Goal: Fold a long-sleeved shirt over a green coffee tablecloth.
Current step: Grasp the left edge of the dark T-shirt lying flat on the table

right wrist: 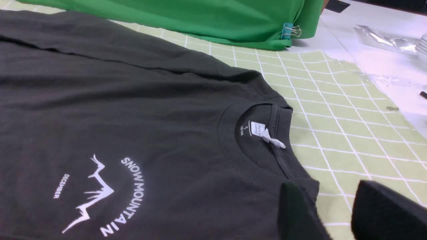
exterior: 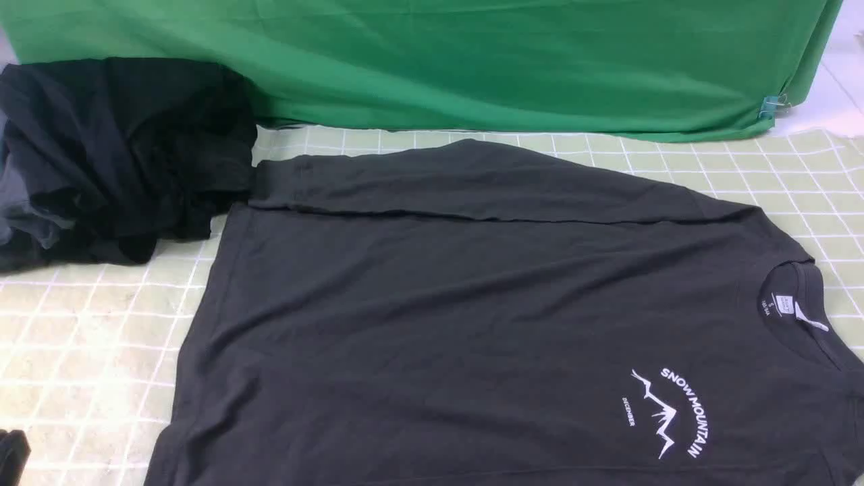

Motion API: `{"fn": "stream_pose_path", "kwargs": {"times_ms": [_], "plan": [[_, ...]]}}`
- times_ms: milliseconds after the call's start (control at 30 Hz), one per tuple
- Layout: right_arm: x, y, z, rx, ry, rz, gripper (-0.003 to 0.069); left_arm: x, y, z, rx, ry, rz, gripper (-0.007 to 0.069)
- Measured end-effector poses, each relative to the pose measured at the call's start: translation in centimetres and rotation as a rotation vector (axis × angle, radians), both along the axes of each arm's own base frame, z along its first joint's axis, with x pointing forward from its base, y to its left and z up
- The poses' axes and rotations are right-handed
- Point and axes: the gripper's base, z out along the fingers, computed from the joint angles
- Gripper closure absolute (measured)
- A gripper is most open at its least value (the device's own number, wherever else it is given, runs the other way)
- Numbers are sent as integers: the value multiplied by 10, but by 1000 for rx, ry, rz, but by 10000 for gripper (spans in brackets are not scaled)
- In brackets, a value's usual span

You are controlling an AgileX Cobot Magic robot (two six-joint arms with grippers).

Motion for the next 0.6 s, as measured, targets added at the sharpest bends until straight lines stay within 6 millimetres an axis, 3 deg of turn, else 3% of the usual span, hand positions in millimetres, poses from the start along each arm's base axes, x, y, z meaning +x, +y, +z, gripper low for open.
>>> {"fn": "stream_pose_path", "kwargs": {"times_ms": [367,467,600], "plan": [[0,0,0,0,0,0,417,0,0,0,15,0,0,603],[0,0,0,0,0,0,417,0,2,2,214,-13,-4,603],[0,0,0,0,0,0,417,1,1,11,235,-116,-7,603]]}}
